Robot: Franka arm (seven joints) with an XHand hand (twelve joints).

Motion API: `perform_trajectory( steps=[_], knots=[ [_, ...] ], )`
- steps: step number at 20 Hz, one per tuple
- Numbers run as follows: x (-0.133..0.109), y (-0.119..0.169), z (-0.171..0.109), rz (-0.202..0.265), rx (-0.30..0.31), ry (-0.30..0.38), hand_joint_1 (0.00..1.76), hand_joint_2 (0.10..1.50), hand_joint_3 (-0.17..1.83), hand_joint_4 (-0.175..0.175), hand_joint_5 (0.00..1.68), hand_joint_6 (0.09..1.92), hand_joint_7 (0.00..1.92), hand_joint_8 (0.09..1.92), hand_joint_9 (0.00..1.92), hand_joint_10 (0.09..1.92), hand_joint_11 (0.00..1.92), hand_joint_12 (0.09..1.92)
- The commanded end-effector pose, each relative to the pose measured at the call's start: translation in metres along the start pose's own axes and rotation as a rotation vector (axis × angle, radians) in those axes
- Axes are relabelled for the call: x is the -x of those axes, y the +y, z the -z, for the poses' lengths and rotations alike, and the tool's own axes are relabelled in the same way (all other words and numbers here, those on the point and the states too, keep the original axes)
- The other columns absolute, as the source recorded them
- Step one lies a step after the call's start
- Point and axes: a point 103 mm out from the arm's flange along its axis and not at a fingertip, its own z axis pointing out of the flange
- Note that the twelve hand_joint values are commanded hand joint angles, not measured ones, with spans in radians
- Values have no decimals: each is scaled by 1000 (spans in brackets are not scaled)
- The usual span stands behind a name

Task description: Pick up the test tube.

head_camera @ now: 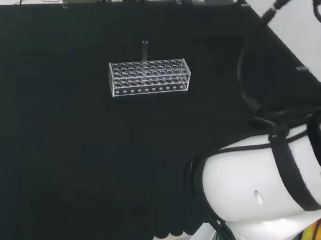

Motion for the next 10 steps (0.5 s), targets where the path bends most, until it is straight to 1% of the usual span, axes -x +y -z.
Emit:
perform_trajectory(
  steps=[1, 4, 7, 10],
  knots=[
    [5, 69, -23, 2, -76, 25, 732, 1107, -175, -108, 250, 87, 154, 919, 176, 964, 85, 1593],
    [7, 88, -32, -5, -106, 28, 737, 1108, -175, -109, 255, 87, 155, 919, 181, 962, 87, 1592],
    [6, 106, -42, -9, -135, 17, 741, 1110, -175, -110, 257, 87, 156, 920, 185, 960, 89, 1590],
    [5, 121, -51, -17, -162, 30, 745, 1110, -175, -111, 260, 87, 160, 921, 187, 958, 90, 1589]
  ],
)
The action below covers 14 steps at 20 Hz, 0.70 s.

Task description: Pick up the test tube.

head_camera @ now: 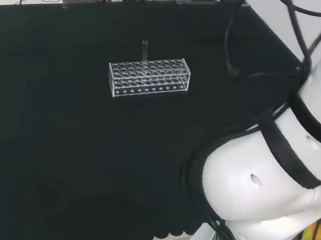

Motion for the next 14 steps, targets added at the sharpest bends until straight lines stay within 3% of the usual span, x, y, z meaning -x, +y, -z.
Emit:
perform_trajectory(
  steps=[1, 7, 14],
  knots=[
    [1, 52, -21, -12, -76, 20, 746, 1111, -175, -112, 261, 87, 160, 921, 187, 957, 90, 1588],
    [2, 79, -41, -32, -130, 48, 755, 1113, -175, -113, 267, 87, 164, 922, 187, 954, 88, 1586],
    [1, 103, -67, -45, -180, 22, 762, 1113, -175, -115, 272, 87, 172, 924, 191, 953, 85, 1585]
  ],
)
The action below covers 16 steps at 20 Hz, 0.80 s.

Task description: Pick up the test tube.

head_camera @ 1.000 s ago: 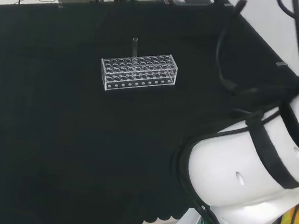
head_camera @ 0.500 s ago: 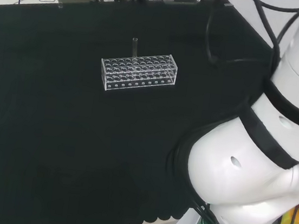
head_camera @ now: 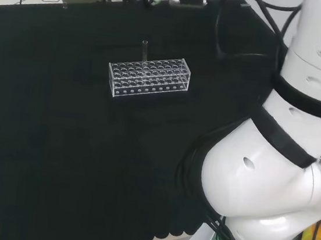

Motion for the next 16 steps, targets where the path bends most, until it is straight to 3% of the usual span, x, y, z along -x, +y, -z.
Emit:
perform_trajectory(
  steps=[1, 16],
  knots=[
    [-4, 43, -33, -23, -87, -12, 763, 1113, -175, -115, 272, 87, 174, 924, 192, 953, 85, 1585],
    [0, 92, -81, -62, -165, -74, 832, 1106, -175, -132, 346, 88, 313, 956, 327, 934, 131, 1569]
  ],
)
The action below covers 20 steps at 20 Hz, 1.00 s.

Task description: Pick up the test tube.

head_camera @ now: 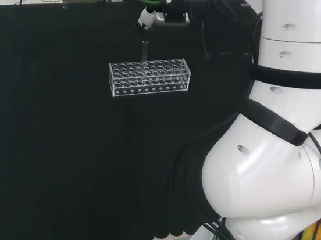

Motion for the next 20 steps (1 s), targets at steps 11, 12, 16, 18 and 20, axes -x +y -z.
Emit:
perform_trajectory(
  steps=[11, 12, 16, 18, 20],
  knots=[
    [13, 45, -32, -60, -62, -12, 874, 1105, -175, -140, 388, 129, 422, 942, 407, 899, 179, 1543],
    [14, 47, -34, -63, -67, -11, 877, 1105, -175, -142, 392, 140, 445, 937, 430, 888, 190, 1536],
    [15, 48, -43, -63, -77, 8, 891, 1104, -175, -153, 420, 242, 596, 912, 522, 842, 230, 1515],
    [14, 47, -47, -59, -80, 23, 898, 1103, -175, -163, 418, 400, 660, 907, 566, 820, 250, 1504],
    [12, 46, -50, -53, -80, 30, 907, 1103, -175, -171, 409, 554, 706, 910, 599, 810, 275, 1495]
  ],
)
